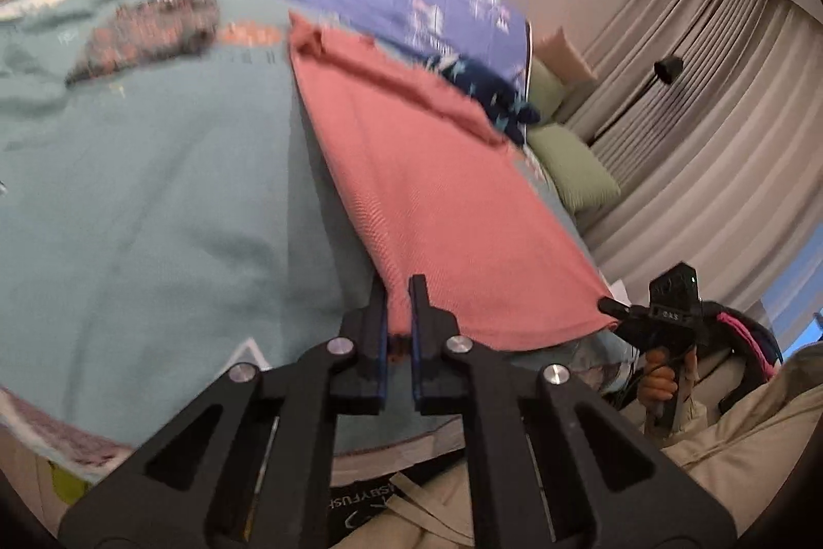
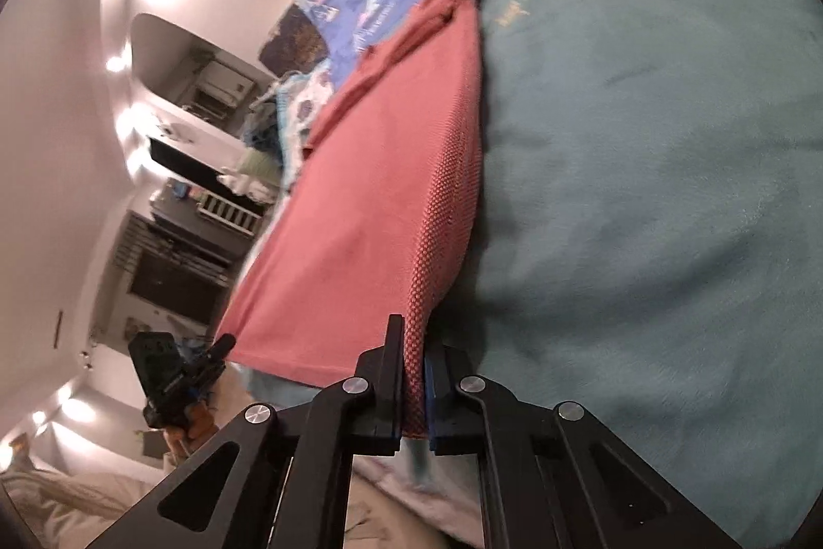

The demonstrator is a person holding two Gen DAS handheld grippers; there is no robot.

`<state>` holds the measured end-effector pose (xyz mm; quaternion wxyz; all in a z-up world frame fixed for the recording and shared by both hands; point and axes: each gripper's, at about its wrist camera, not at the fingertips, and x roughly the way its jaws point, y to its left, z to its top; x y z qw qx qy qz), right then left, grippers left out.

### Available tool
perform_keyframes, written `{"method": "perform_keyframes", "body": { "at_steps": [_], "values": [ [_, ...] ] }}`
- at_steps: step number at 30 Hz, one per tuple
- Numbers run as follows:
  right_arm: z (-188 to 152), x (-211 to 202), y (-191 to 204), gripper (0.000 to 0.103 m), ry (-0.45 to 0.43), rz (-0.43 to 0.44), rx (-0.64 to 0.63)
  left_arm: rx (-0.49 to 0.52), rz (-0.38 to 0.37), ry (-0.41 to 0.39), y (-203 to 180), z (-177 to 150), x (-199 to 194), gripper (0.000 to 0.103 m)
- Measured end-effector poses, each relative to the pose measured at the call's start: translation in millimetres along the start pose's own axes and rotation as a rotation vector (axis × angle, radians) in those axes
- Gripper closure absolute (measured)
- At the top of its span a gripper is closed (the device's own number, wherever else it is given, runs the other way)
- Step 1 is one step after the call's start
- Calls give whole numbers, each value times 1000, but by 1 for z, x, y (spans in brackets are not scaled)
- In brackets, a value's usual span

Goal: Fold small clothes

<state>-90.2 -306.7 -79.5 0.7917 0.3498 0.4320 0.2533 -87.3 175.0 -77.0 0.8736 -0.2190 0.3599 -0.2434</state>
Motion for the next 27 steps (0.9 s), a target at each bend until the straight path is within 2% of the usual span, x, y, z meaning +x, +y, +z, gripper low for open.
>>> {"method": "perform_keyframes", "body": {
  "at_steps": [2, 4, 9, 13, 14, 15, 16, 17, 18, 21, 23, 24, 25, 26, 27],
  "values": [
    [2, -15, 5, 98, -34, 69, 9, 18, -2, -12, -4, 6, -8, 95],
    [3, -28, 8, 98, -59, 78, -6, 38, 15, -3, -6, 6, -6, 95],
    [-6, -22, 2, 98, -20, -11, -4, 75, 72, 74, -2, -6, 15, 95],
    [-14, -12, -12, 95, 16, -108, 19, 62, 107, 121, 8, -16, 26, 93],
    [-14, -11, -14, 92, 12, -114, 30, 57, 124, 127, 10, -17, 27, 83],
    [-14, -12, -15, 84, 7, -122, 34, 55, 131, 129, 11, -18, 28, 76],
    [-14, -14, -16, 77, -6, -127, 31, 52, 132, 127, 12, -19, 27, 57],
    [-13, -15, -15, 62, -16, -121, 23, 46, 134, 119, 12, -19, 26, 35],
    [-12, -16, -14, 52, -23, -107, 11, 43, 135, 110, 13, -18, 26, 29],
    [-5, -2, -10, 44, 5, -90, -27, 65, 112, 124, 12, -15, 42, 29],
    [-1, 11, -9, 43, 22, -88, -34, 72, 118, 120, 11, -14, 51, 31],
    [2, 15, -8, 43, 27, -82, -38, 85, 112, 110, 9, -12, 54, 37],
    [5, 18, -7, 43, 30, -76, -42, 89, 101, 108, 8, -11, 55, 74],
    [5, 19, -6, 52, 28, -72, -44, 77, 66, 135, 8, -8, 59, 95],
    [6, 22, -4, 94, 37, -66, -44, 58, 56, 145, 8, -6, 60, 97]
  ]
}}
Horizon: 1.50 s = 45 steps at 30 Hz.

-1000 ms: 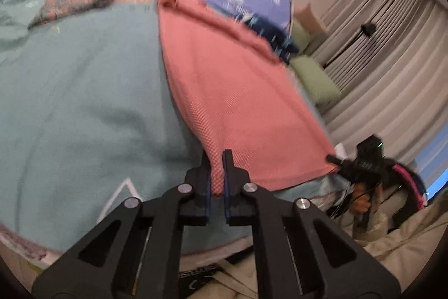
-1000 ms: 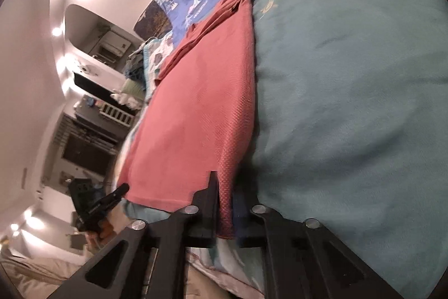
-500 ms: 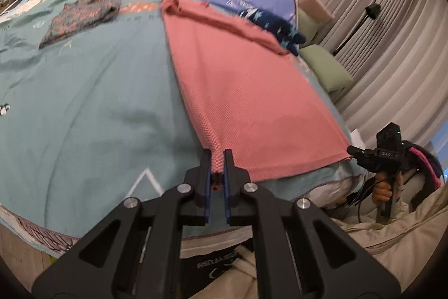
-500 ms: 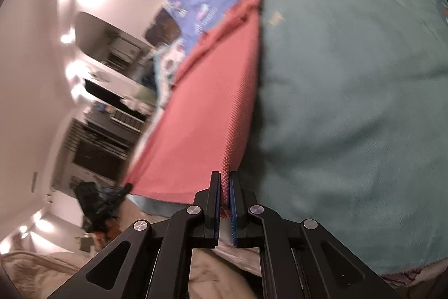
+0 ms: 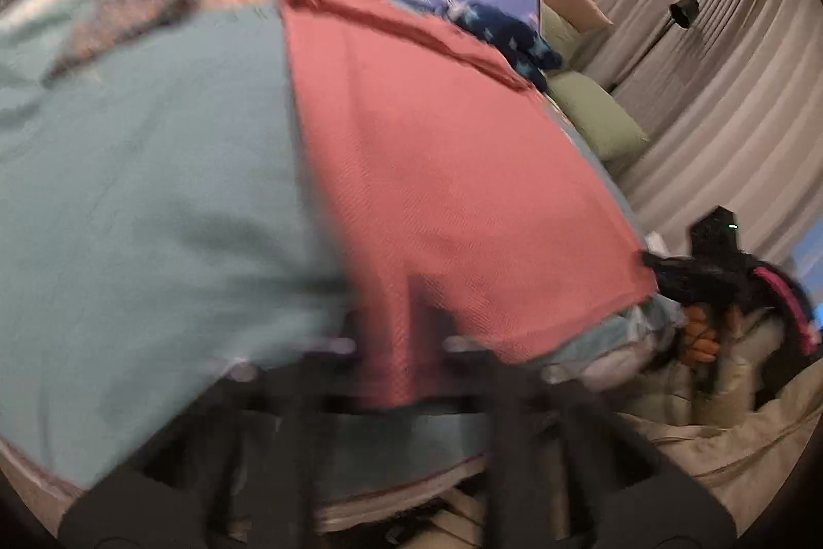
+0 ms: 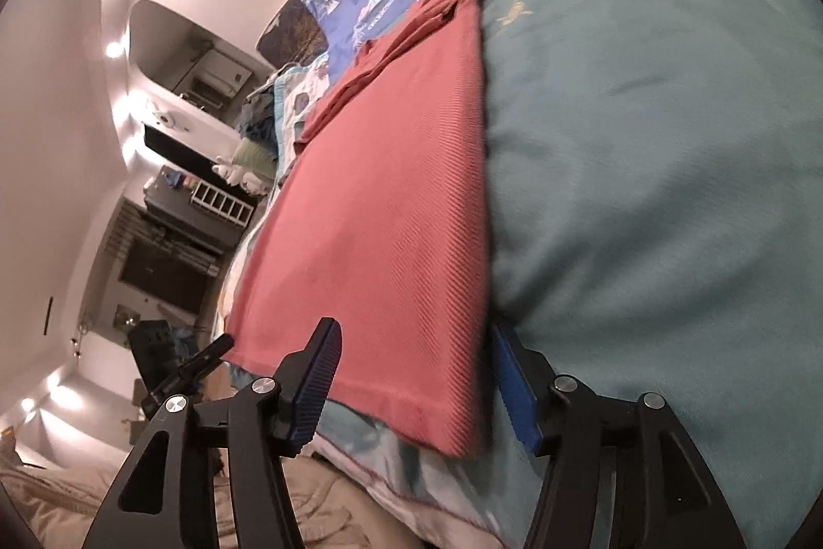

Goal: Fold small clothes

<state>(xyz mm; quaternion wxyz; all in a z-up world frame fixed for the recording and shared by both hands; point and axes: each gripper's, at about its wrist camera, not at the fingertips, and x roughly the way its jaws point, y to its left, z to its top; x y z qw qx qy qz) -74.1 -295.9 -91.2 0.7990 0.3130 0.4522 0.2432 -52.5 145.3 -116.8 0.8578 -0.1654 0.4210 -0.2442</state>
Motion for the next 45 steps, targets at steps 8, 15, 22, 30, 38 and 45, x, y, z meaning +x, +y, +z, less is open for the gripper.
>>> {"method": "perform_keyframes", "body": {
  "at_steps": [8, 15, 22, 30, 38, 45],
  "values": [
    [5, -41, 23, 99, -115, 136, -26, 34, -53, -178, -16, 28, -60, 97],
    [25, -50, 37, 99, -156, 208, -66, 82, -69, -221, -33, 59, -60, 97],
    [58, -51, 52, 99, -177, 197, -110, 84, -64, -271, -39, 101, -58, 96],
    [117, -49, 63, 98, -237, 193, -126, 103, -31, -308, -38, 161, -42, 96],
    [200, -22, 63, 98, -280, 159, -121, 117, 13, -313, -33, 232, -3, 96],
    [277, 27, 46, 98, -262, 102, -68, 126, 80, -264, -18, 299, 62, 96]
  ]
}}
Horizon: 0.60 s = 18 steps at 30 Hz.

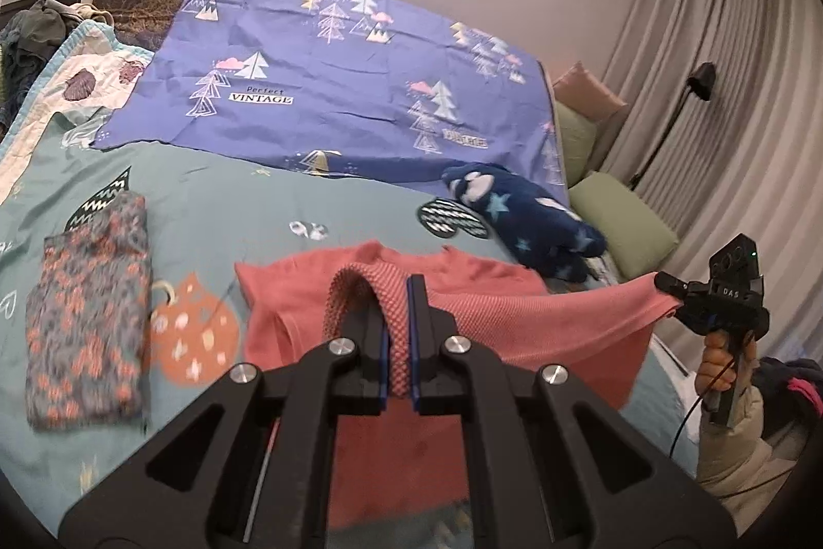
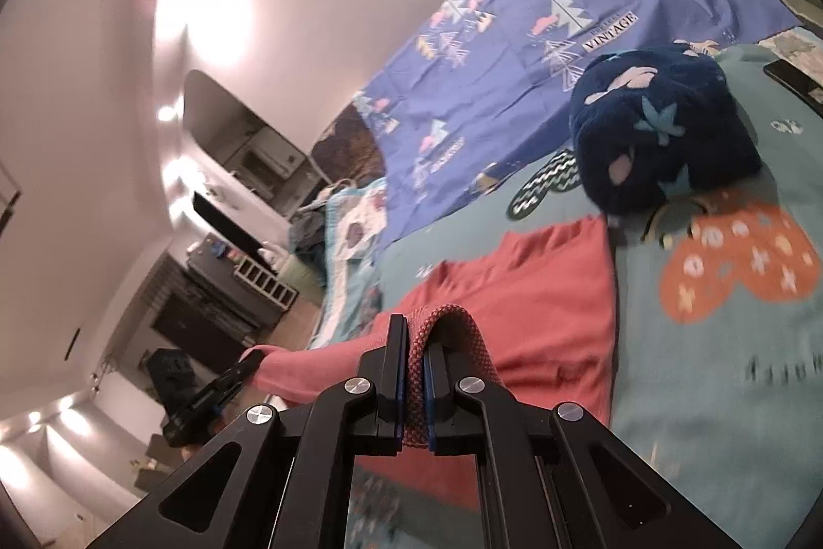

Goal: Fold small clothes

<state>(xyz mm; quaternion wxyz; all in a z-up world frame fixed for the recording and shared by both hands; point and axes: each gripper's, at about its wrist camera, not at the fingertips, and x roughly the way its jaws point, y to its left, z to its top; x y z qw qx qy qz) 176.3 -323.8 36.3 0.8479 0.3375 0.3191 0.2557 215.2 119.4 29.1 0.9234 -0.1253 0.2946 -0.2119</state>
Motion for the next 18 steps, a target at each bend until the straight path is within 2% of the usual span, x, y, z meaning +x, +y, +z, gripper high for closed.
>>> {"method": "perform_keyframes", "body": {
  "at_steps": [7, 9, 10, 11, 13, 16, 18],
  "values": [
    [46, 86, -51, 97, 55, -112, 43, -76, 36, 86, 45, 14, 91, 96],
    [47, 106, -67, 96, 75, -152, 65, -89, 59, 121, 57, 11, 116, 87],
    [49, 120, -78, 96, 90, -183, 86, -108, 65, 151, 68, 8, 133, 78],
    [49, 135, -91, 96, 115, -220, 109, -120, 69, 167, 74, 5, 142, 62],
    [47, 152, -108, 95, 152, -266, 146, -163, 122, 164, 90, -3, 153, 49],
    [42, 156, -119, 88, 166, -250, 163, -212, 91, 150, 104, -10, 149, 47],
    [44, 148, -116, 72, 146, -251, 132, -207, 97, 127, 107, -11, 138, 46]
  ]
}}
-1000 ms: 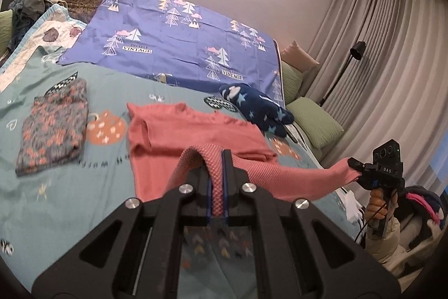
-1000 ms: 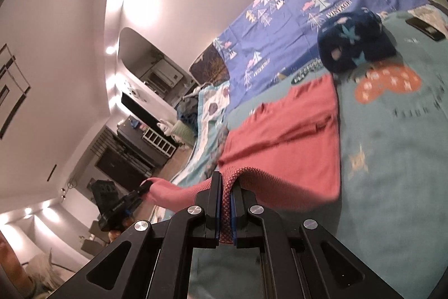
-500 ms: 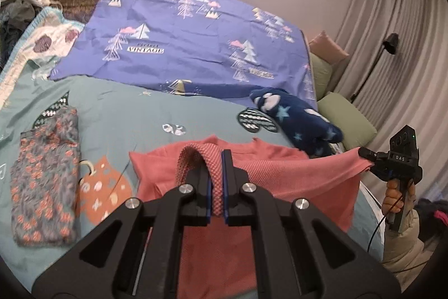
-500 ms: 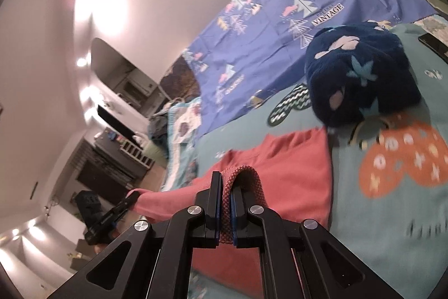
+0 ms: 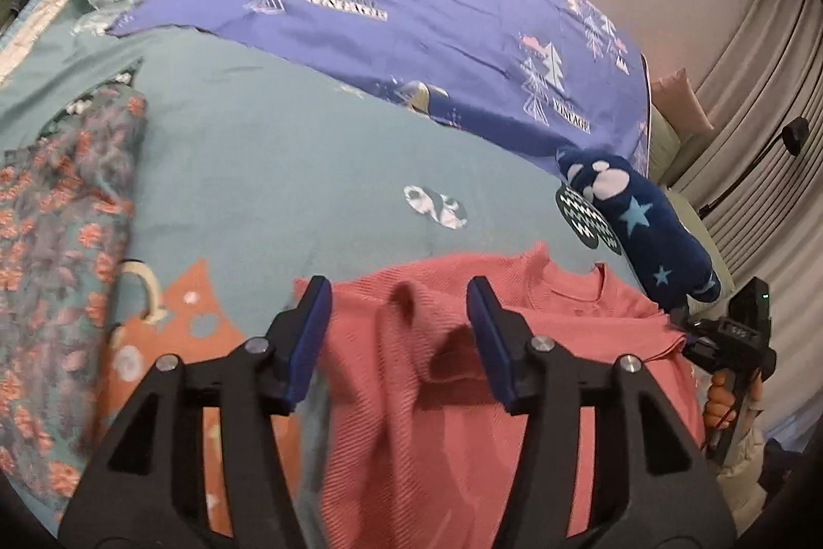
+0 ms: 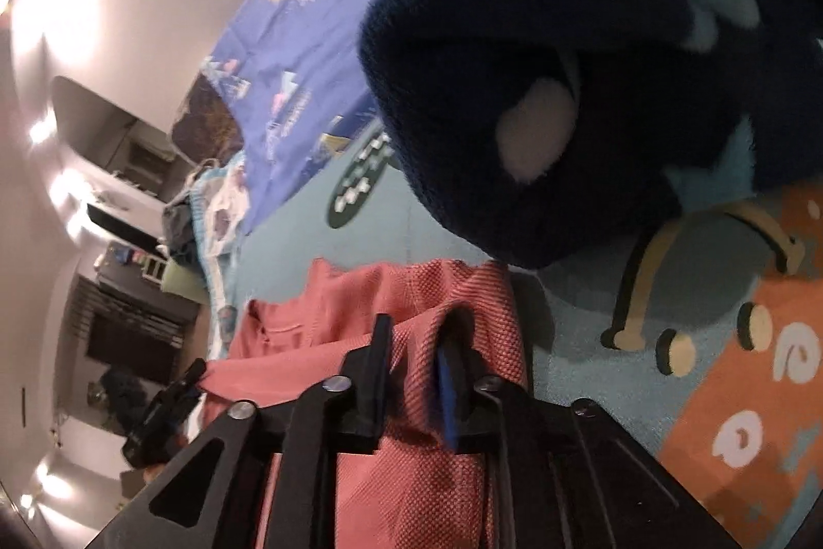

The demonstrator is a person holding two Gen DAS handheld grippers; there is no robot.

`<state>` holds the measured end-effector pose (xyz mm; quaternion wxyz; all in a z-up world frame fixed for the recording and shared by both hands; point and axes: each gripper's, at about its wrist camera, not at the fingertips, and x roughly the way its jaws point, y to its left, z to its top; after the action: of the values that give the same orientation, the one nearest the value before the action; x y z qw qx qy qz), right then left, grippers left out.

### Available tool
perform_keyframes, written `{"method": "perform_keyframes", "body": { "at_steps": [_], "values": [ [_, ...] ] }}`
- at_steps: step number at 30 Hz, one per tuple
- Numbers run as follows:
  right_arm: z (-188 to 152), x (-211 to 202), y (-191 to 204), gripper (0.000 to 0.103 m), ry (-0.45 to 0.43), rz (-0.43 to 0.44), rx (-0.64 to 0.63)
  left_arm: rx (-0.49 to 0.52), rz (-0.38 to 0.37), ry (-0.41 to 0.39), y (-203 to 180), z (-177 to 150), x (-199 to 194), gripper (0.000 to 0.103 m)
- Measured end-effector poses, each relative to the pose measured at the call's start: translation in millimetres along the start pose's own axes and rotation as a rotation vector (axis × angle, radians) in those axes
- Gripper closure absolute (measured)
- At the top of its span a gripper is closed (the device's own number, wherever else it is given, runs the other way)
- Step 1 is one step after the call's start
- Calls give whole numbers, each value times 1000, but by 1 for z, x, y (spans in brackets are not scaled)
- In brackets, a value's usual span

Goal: Fold small clothes

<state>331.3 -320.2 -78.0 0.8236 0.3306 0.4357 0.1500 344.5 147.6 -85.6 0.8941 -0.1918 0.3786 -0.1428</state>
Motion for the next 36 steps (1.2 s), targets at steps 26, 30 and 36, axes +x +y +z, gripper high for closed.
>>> {"method": "perform_keyframes", "body": {
  "at_steps": [26, 30, 36],
  "values": [
    [-186, -136, -12, 48, 43, 16, -43, -165, -217, 128, -5, -162, -121, 26],
    [-177, -113, -19, 45, 24, 74, 49, -234, -236, 79, -4, -151, -103, 27],
    [-160, -97, -26, 43, -68, 112, 197, -449, -336, 113, 18, -131, -64, 86]
  ]
}}
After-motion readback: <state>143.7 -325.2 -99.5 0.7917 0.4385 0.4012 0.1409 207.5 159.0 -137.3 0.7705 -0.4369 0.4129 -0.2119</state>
